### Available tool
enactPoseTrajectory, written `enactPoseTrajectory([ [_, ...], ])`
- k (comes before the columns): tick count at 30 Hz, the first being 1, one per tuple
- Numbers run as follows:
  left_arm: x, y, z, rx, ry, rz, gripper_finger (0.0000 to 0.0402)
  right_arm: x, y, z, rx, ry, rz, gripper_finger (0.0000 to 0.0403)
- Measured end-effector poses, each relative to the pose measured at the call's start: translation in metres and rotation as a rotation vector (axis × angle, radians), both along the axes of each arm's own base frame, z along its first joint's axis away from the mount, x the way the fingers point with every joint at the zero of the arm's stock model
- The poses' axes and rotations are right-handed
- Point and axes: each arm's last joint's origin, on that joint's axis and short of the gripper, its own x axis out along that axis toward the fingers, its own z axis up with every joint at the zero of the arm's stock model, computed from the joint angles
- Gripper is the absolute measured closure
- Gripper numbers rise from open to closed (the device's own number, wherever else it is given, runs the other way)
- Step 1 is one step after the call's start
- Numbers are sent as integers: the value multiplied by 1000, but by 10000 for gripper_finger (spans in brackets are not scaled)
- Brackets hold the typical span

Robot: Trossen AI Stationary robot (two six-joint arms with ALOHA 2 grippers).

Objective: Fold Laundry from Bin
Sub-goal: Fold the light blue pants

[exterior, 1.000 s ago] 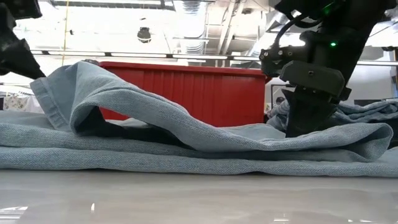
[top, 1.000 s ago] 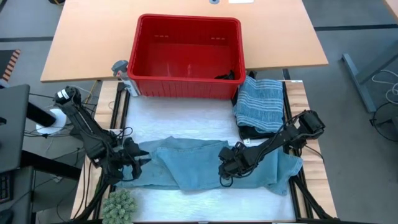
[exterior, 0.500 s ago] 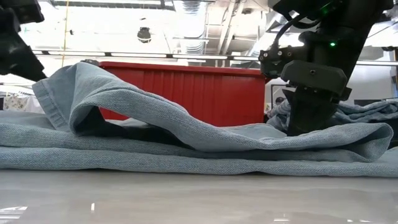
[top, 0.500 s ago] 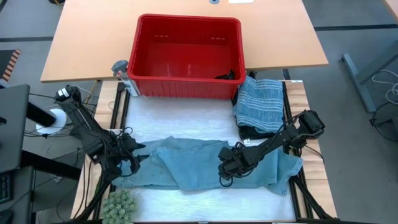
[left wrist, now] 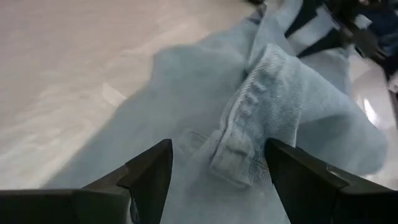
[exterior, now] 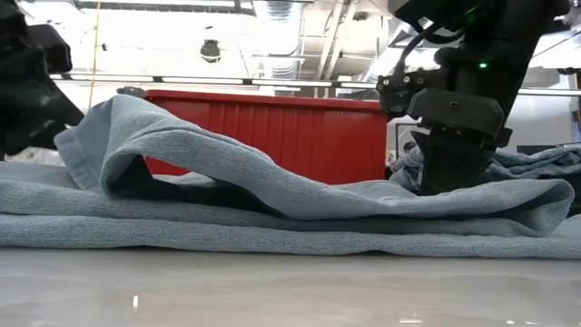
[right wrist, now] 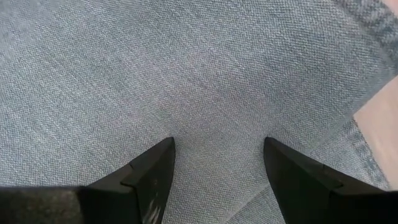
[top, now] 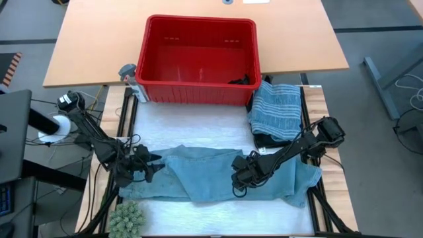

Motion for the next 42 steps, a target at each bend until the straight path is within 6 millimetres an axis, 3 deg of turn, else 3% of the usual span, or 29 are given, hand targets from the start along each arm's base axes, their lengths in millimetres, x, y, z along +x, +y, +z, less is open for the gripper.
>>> enactPoseTrajectory([
  [3, 7, -5, 2, -10, -76, -63, 163, 1, -2, 0, 9, 4, -6, 133],
  [6, 14, -5, 7, -14, -113, -113, 195, 1, -2, 0, 3, 7, 9, 133],
  [11, 24, -2, 13, -99, -117, -125, 314, 2, -4, 0, 1, 9, 10, 133],
  [14, 33, -1, 27, -172, -162, -143, 385, 2, -6, 0, 4, 13, -16, 133],
  [20, 53, 12, 63, -332, -150, -132, 393, 2, -12, -1, 8, 26, -74, 133],
  [26, 56, 39, 88, -573, 163, 11, 394, 3, -15, -1, 5, 25, -74, 133],
  [33, 63, 59, 146, -533, 115, 44, 395, 3, -15, 0, -3, 18, -75, 133],
  [37, 71, 61, 144, -497, 176, 47, 395, 3, -15, -1, -3, 16, -73, 133],
  [42, 88, 56, 116, -540, 411, 54, 392, 3, -15, -1, -4, 19, -72, 133],
])
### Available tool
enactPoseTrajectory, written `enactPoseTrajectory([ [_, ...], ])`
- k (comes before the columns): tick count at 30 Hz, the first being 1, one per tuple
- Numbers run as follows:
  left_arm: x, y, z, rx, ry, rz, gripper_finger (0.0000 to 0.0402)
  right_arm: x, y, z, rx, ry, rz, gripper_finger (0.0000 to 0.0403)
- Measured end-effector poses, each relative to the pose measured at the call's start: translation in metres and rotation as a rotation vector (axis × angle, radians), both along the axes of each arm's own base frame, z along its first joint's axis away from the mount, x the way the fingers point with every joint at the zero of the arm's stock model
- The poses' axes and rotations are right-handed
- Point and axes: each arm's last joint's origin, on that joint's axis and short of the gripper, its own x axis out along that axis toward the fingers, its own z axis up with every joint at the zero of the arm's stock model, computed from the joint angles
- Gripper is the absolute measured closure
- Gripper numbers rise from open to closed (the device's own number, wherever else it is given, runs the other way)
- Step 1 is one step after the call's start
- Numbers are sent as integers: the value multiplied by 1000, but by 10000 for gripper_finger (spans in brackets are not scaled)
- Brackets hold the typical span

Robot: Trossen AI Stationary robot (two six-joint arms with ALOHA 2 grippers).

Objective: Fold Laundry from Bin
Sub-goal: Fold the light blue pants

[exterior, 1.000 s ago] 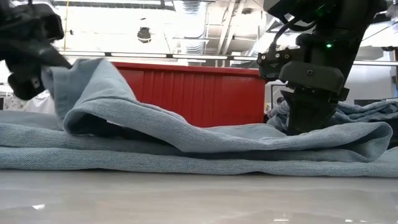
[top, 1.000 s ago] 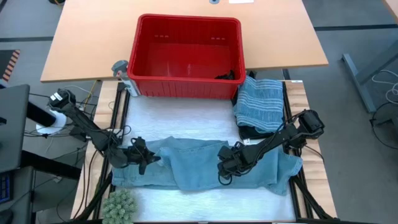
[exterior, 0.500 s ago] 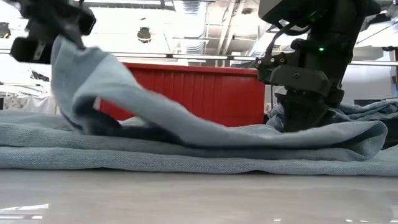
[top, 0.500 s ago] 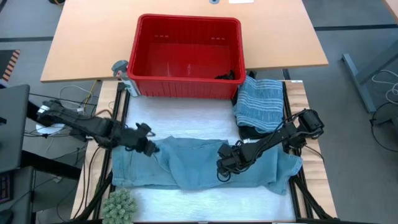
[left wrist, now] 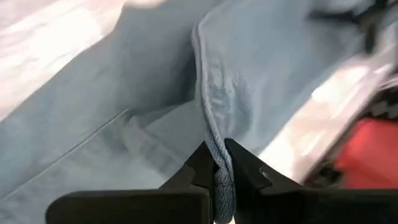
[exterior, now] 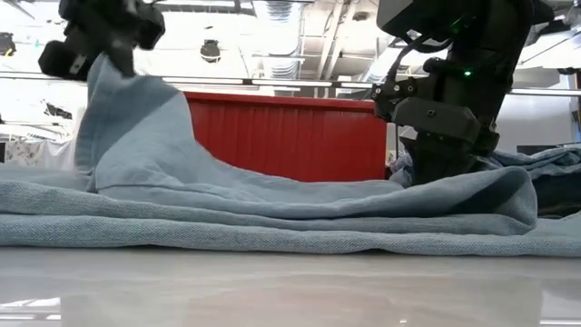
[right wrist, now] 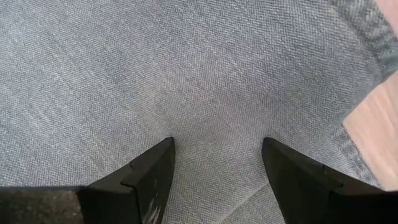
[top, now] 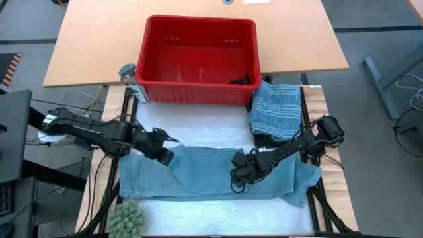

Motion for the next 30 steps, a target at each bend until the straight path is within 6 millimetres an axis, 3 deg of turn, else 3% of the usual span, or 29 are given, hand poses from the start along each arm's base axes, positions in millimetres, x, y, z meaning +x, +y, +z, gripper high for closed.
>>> enactPoseTrajectory([
  [7, 34, -3, -30, 62, 73, -187, 386, 0, -1, 0, -29, -8, -13, 133],
  [12, 42, -10, -17, -57, 31, -390, 342, -2, -1, 0, -28, 13, -12, 133],
  [17, 28, -8, 28, -52, 71, -407, 290, -3, -2, -1, -29, 20, -12, 133],
  [20, 20, -6, 56, 66, 104, -379, 272, -3, -2, -1, -29, 20, -14, 133],
  [23, 10, -13, 77, 295, 90, -294, 265, -3, -2, -1, -29, 21, -14, 133],
  [26, -8, -29, 88, 529, -2, -135, 264, -3, -1, -1, -29, 22, -11, 133],
  [30, -36, -49, 80, 606, -77, -85, 264, -3, -1, -1, -29, 22, -10, 133],
])
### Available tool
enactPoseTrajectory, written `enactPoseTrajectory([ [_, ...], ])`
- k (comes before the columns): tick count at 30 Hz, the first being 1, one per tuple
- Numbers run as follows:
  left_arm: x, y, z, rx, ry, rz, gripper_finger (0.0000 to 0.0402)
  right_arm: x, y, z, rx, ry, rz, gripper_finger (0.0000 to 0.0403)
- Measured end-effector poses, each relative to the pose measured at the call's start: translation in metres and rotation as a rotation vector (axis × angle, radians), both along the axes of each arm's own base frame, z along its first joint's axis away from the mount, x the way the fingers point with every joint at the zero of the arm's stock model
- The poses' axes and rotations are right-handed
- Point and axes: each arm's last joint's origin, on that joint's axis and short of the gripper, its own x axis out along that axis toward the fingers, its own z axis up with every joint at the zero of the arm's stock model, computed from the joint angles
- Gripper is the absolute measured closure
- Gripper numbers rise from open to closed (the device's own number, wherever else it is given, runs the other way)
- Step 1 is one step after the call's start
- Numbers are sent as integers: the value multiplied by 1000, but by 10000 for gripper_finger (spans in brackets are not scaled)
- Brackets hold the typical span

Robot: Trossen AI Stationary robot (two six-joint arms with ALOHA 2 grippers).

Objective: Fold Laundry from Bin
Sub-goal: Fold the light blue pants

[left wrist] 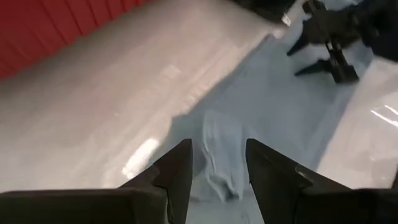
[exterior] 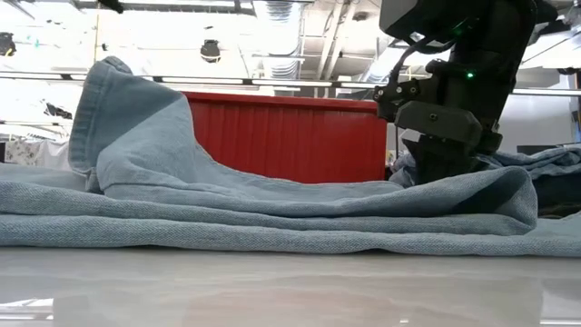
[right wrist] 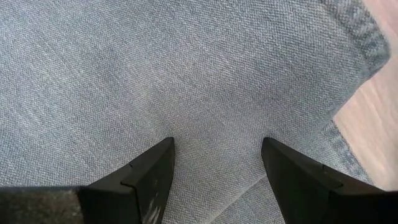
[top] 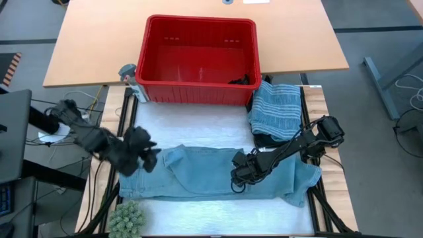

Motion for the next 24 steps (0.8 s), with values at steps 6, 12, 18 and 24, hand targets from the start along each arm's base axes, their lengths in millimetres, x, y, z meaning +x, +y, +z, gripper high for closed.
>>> enactPoseTrajectory([
  [6, -17, -50, -64, -21, -101, -55, 264, 0, 0, 0, 2, 1, 2, 133],
  [12, -44, -69, -115, -85, -141, 28, 264, 0, 1, 0, 20, 5, 5, 133],
  [18, -44, -75, -148, 49, -148, -37, 263, 1, 0, 0, 27, 6, 2, 133],
  [24, -35, -88, -141, 118, -184, -159, 230, 1, 0, 0, 50, 13, 5, 133],
])
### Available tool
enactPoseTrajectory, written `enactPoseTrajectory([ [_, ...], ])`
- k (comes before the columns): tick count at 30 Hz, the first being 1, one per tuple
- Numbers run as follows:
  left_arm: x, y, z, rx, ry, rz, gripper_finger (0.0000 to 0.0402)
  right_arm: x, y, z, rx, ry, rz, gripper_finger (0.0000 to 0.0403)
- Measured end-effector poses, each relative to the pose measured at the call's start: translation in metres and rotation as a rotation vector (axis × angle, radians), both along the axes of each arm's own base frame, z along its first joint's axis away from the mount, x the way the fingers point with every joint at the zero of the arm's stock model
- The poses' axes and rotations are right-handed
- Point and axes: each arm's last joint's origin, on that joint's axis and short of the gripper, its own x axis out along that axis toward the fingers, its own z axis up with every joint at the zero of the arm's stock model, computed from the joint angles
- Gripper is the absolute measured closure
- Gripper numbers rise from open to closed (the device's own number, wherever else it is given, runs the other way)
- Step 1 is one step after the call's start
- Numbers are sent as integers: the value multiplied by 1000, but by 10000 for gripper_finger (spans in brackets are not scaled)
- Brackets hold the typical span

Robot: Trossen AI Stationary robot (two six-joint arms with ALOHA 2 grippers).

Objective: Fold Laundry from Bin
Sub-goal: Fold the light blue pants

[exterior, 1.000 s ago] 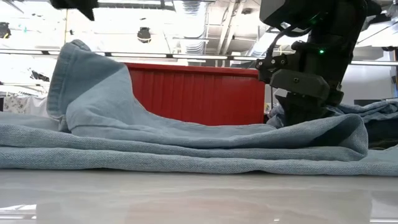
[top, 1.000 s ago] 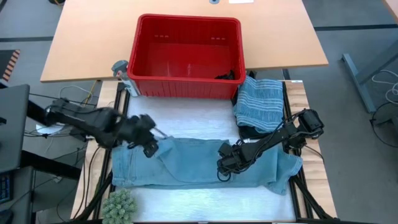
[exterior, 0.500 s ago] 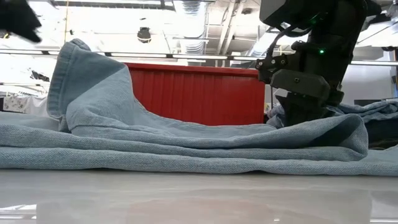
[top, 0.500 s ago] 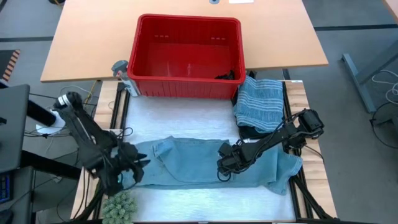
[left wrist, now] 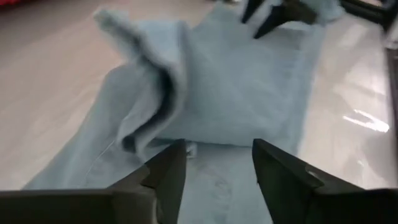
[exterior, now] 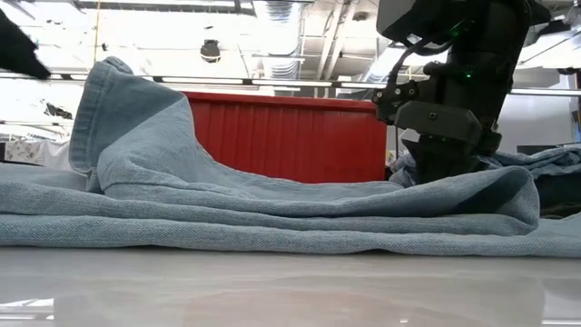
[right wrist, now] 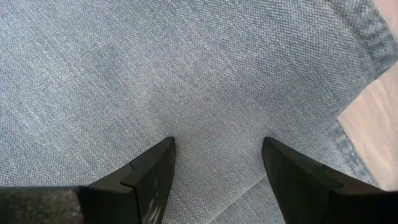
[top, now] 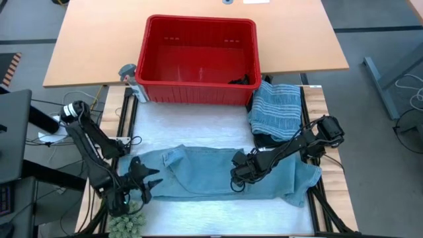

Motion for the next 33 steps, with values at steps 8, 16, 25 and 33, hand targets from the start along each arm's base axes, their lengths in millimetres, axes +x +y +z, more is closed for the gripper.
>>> enactPoseTrajectory([
  [8, 6, 10, 13, 95, 123, -71, 159, 1, -2, 0, 3, 2, -6, 133],
  [16, 8, 30, -17, 88, 188, 89, 145, 1, -1, 0, 26, 9, -1, 133],
  [25, 19, 33, -26, 127, 50, 106, 145, 0, 0, 0, 38, 14, 3, 133],
  [33, 35, 39, -39, 94, 82, 50, 160, 0, 0, 0, 39, 14, 4, 133],
])
